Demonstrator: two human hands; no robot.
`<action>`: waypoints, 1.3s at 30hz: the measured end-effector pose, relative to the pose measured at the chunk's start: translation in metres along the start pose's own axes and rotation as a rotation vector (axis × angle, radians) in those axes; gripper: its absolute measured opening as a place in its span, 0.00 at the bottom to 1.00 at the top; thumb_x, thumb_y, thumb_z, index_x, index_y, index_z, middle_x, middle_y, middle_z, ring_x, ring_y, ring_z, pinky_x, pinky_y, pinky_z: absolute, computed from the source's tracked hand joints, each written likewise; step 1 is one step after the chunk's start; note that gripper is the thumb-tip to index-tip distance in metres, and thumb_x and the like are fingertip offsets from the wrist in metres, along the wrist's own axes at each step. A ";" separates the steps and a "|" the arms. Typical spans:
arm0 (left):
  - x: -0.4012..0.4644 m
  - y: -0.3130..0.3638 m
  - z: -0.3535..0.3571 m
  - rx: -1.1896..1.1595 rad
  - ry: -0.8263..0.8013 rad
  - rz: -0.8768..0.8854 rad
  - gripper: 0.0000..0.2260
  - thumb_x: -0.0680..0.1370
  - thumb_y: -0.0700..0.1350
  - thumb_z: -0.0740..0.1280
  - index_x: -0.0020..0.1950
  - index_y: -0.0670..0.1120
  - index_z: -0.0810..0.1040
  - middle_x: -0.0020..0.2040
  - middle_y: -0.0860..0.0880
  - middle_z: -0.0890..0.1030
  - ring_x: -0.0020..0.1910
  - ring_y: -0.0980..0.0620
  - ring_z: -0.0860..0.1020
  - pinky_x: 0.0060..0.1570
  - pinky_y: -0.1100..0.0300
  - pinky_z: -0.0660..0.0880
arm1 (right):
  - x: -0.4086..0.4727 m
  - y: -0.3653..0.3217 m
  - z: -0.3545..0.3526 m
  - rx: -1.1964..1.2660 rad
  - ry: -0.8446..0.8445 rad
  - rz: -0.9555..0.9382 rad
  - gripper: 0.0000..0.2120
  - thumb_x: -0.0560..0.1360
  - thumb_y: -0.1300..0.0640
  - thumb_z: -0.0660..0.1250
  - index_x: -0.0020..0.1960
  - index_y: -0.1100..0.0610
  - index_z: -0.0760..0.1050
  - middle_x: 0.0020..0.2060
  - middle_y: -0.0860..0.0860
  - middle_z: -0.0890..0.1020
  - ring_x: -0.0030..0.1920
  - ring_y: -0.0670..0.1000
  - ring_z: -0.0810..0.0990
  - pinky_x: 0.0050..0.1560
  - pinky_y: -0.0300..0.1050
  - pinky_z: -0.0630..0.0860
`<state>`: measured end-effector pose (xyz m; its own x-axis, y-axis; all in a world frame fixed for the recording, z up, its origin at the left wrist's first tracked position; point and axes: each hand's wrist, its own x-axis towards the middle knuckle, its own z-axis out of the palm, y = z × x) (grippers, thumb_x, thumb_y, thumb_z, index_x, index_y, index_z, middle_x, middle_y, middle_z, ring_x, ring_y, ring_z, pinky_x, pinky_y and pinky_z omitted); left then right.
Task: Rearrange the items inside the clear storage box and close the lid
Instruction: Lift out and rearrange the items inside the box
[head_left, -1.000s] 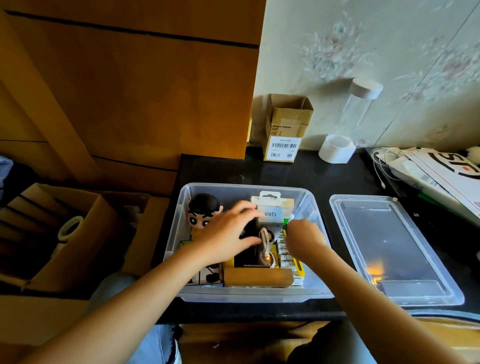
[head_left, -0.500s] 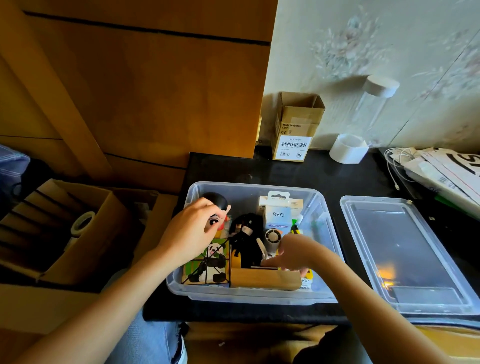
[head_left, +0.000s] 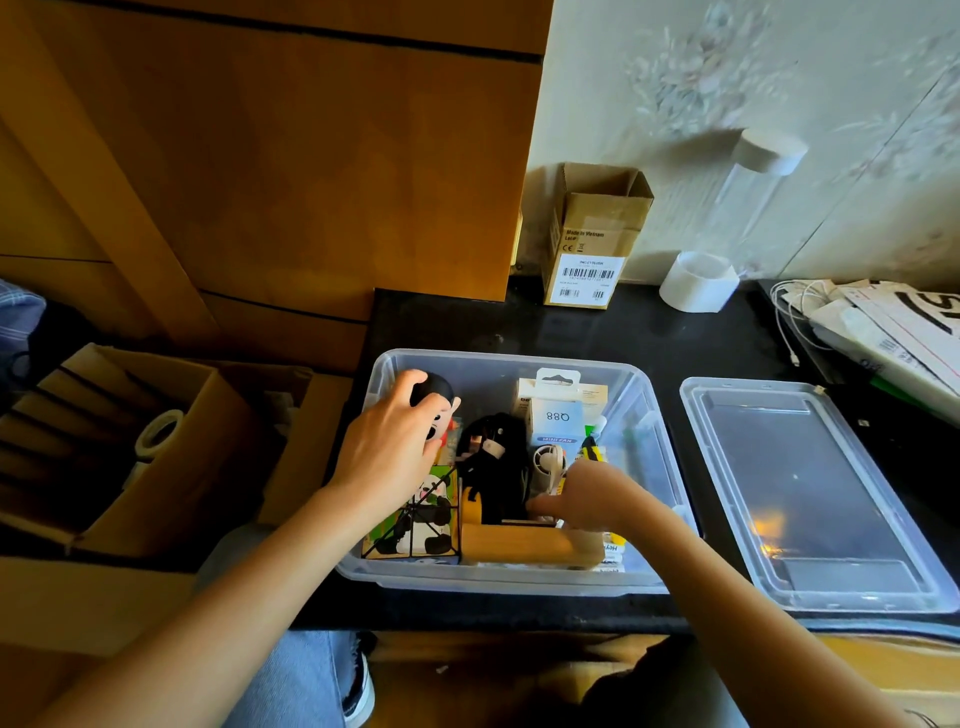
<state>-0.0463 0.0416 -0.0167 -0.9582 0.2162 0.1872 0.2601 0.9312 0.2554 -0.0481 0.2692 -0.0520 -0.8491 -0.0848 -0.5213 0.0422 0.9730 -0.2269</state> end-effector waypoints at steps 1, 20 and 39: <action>0.000 0.000 0.000 -0.026 0.014 0.003 0.11 0.77 0.47 0.66 0.59 0.49 0.76 0.67 0.50 0.68 0.51 0.48 0.78 0.38 0.60 0.78 | -0.001 -0.001 -0.001 0.003 -0.002 -0.004 0.23 0.74 0.38 0.62 0.30 0.54 0.65 0.25 0.49 0.69 0.26 0.45 0.67 0.29 0.35 0.61; -0.058 -0.016 -0.004 -0.532 0.259 -0.429 0.20 0.78 0.38 0.65 0.69 0.45 0.69 0.66 0.44 0.71 0.66 0.47 0.70 0.64 0.54 0.67 | -0.081 0.050 -0.006 0.568 0.749 0.049 0.19 0.78 0.56 0.63 0.68 0.57 0.68 0.64 0.54 0.75 0.62 0.54 0.74 0.58 0.46 0.71; -0.040 0.006 0.002 -0.604 0.263 -0.610 0.15 0.81 0.38 0.59 0.68 0.38 0.72 0.64 0.41 0.77 0.64 0.43 0.74 0.63 0.55 0.68 | -0.059 0.046 0.007 0.833 0.843 0.079 0.09 0.80 0.56 0.56 0.46 0.56 0.73 0.38 0.49 0.77 0.37 0.46 0.75 0.31 0.38 0.66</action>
<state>-0.0070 0.0388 -0.0246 -0.9113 -0.4089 0.0480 -0.1959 0.5332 0.8230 0.0075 0.3171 -0.0373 -0.8942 0.4410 0.0773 0.1751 0.5035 -0.8461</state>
